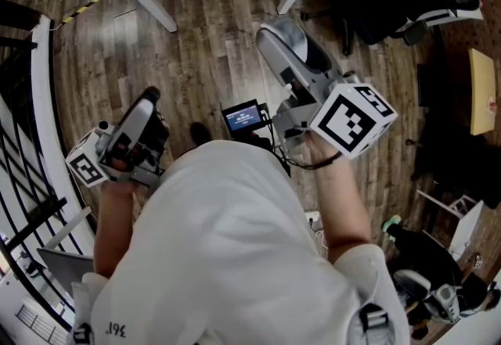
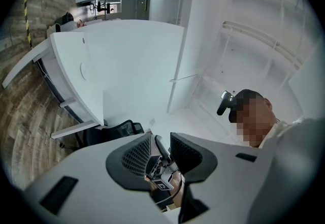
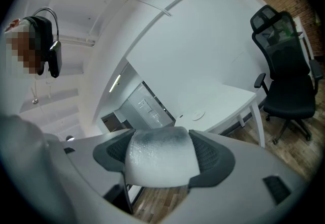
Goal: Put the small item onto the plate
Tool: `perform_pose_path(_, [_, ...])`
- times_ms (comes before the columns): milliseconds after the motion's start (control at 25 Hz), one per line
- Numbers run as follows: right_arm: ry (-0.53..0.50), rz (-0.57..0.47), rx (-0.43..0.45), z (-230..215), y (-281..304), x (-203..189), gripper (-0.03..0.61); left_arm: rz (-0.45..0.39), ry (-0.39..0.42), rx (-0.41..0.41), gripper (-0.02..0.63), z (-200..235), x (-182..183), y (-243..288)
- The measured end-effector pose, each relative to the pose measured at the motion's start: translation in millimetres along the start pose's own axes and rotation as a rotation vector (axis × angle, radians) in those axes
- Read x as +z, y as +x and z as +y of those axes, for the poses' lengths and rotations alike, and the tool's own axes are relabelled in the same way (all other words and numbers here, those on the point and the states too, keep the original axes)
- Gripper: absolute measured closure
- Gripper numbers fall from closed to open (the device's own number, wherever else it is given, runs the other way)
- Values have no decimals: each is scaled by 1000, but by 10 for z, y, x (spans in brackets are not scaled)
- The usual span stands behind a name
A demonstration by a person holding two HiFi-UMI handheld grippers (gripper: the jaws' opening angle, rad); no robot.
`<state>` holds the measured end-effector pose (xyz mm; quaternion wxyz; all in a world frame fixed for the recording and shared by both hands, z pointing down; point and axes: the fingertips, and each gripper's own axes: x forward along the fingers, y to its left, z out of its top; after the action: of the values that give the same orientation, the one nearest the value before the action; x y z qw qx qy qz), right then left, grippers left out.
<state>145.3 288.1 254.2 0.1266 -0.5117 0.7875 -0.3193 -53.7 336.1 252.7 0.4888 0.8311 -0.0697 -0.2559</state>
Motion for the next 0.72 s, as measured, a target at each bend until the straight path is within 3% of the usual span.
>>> perform_pose_path(720, [28, 63, 19, -629, -92, 227, 259, -17, -1, 54, 505, 275, -307, 577])
